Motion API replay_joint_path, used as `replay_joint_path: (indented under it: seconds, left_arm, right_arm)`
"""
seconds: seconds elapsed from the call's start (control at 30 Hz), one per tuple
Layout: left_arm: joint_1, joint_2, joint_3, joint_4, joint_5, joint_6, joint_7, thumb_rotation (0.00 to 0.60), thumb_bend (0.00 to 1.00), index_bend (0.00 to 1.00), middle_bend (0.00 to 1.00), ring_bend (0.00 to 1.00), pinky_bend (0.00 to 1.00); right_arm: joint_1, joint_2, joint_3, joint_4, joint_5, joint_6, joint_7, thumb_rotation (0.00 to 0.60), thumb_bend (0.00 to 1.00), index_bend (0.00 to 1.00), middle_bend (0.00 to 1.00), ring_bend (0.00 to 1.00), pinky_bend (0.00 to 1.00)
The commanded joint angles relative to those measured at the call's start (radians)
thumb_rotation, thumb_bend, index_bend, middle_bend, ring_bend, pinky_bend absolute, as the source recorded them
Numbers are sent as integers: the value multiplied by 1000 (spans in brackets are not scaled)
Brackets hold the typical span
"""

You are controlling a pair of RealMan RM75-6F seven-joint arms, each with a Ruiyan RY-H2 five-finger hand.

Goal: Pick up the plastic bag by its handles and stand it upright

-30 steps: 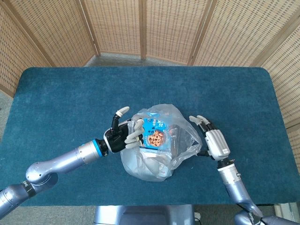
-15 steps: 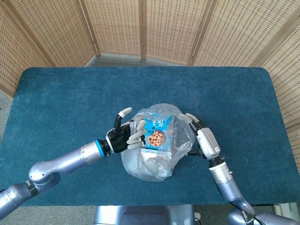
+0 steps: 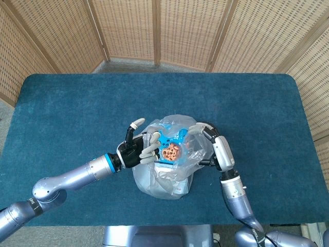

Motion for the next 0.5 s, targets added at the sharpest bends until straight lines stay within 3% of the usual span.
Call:
replay_joint_path:
  seconds: [0.03,0.23,0.5]
  left_arm:
    - [1,1,2,0,0,-1,-1,0,329,659,844,955,940]
    - [5,3,3,-2,-2,-10,-2,0,329,659,845,955,940]
    - [14,9,-10,-8,-9,-19,-3,0,329,659,844,955,941]
  right_arm:
    - [-2,-25,22,-5,21,23,4,600,162,402,364,256,132]
    - [8,-50,70,14,42,51,-12,600,162,402,368,257,141]
    - [3,-9,122,14,59,76,-2,600,162,401,368,258,142]
